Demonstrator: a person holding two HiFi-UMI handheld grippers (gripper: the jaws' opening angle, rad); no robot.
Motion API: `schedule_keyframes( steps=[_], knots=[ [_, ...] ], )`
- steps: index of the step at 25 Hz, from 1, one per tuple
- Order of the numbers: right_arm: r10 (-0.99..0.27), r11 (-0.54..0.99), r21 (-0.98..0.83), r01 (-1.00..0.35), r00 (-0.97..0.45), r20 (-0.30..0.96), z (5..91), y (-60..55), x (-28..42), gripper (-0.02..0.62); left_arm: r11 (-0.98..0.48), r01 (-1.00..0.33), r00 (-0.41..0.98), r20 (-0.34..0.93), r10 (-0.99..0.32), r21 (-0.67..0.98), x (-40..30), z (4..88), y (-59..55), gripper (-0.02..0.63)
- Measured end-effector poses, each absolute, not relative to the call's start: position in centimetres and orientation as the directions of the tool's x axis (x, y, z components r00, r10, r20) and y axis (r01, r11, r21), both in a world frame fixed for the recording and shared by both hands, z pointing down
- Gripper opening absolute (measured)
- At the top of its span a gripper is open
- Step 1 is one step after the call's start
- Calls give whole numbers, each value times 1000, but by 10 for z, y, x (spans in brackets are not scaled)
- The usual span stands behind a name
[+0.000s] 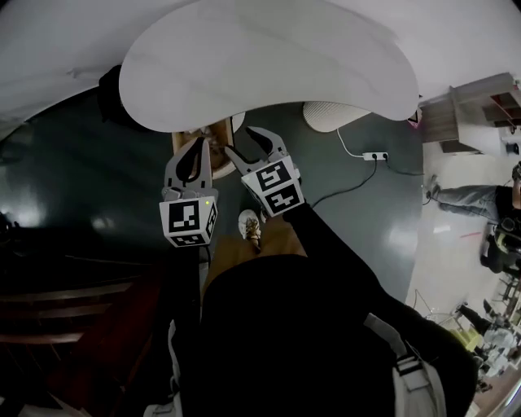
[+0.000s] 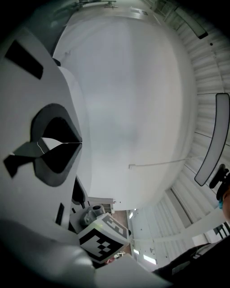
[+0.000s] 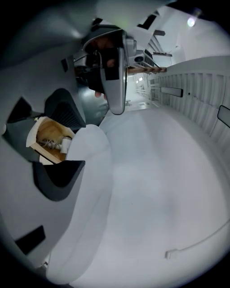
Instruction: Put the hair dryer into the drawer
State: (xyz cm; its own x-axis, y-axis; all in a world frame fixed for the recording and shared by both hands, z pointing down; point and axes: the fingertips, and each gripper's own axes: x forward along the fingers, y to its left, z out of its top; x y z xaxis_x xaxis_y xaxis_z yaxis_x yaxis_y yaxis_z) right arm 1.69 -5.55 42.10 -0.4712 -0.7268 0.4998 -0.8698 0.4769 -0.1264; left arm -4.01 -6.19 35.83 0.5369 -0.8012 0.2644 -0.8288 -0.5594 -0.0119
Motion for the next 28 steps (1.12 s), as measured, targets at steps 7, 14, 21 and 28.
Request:
schedule_keyframes(
  steps=[7, 14, 21, 28],
  knots=[
    [-810, 395, -82, -915, -389, 438, 378, -36, 56, 242, -639, -769, 620, 220, -753, -15, -7, 334, -40, 18],
    [-844, 385, -88, -919, -389, 368, 347, -22, 70, 242, -651, -758, 637, 174, -751, -34, 8, 313, -30, 18],
    [-877, 400, -11, -917, -386, 285, 316, -12, 98, 241, -631, -774, 620, 143, -772, -49, 29, 292, -21, 18],
    [-904, 391, 56, -919, -372, 211, 287, 12, 155, 241, -614, -787, 605, 117, -787, -61, 71, 269, 2, 18]
  ],
)
